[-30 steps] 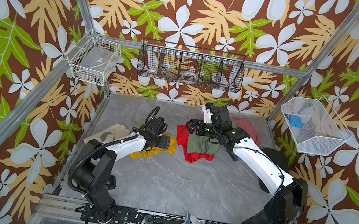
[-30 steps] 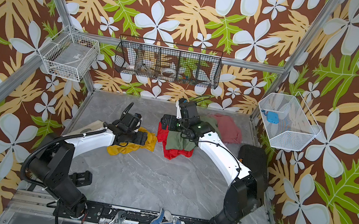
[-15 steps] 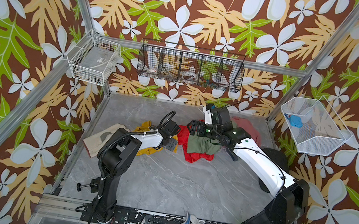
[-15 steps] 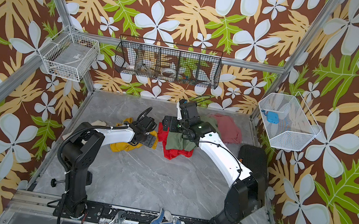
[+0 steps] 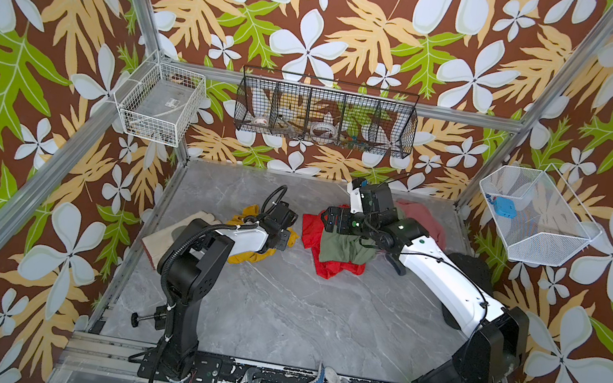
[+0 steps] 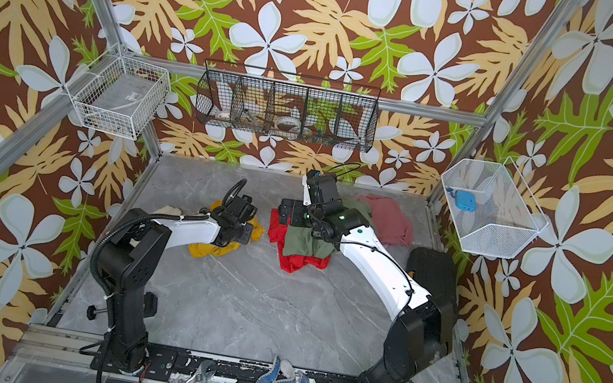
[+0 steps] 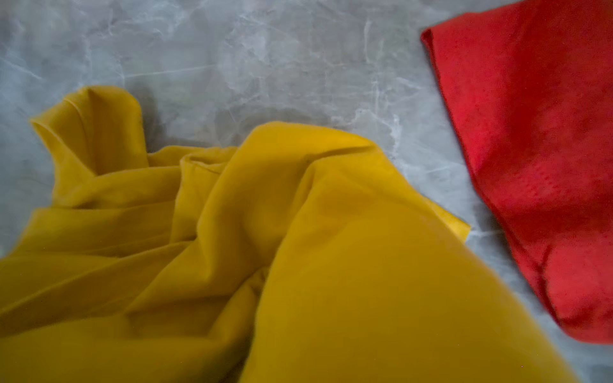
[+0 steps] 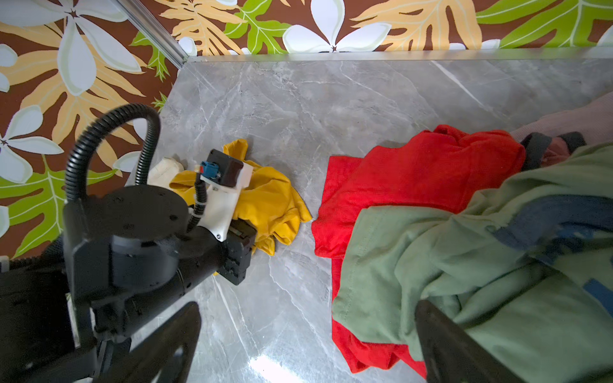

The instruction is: Pick out a specific cloth from the pile

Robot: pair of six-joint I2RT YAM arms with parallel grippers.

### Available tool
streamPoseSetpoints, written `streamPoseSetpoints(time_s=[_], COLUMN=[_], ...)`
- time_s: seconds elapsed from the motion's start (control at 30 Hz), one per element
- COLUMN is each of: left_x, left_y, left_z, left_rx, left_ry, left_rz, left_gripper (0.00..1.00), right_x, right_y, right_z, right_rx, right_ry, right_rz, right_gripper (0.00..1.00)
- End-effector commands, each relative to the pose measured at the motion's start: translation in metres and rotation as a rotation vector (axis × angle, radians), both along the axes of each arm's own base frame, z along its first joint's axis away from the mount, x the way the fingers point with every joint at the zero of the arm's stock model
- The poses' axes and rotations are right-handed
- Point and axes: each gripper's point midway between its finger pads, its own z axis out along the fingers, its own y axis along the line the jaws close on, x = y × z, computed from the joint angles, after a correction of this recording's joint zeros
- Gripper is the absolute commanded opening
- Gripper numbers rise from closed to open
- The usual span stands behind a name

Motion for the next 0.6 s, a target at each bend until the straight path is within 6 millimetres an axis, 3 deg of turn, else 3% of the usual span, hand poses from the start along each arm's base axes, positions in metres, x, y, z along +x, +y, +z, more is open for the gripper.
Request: streamPoseSetpoints(time_s=[0.0,0.17,0.37,0.57], left_x=[-0.037,-0.008,0.025,0.057], left_y=[0.019,0.041,0.045,0.053], left_z=[-0.015,0.039,0.1,0.129], left_rx=[-0.04,-0.026,-0.096,-0.115], left_ry=[0.193,0.058,-0.091,-0.171], left_rz=[0.041,0.099,0.16,0.246], left_gripper=[0.0,0.0,0.0,0.0], right_x=[-0.002,-0.003,-0.003,-0.006], right_y=[-0.007,-0.013,-0.018,-0.022], right_z=[0.003,0.008,0.015,0.019], right_rx=[-0.023,-0.027,-0.027,-0.03], right_ry=[-0.018,-0.042,-0.072,-0.089], right_rz=[-0.014,-0.028,-0.041,-0.053], right_gripper=[1.0,1.0,1.0,1.0])
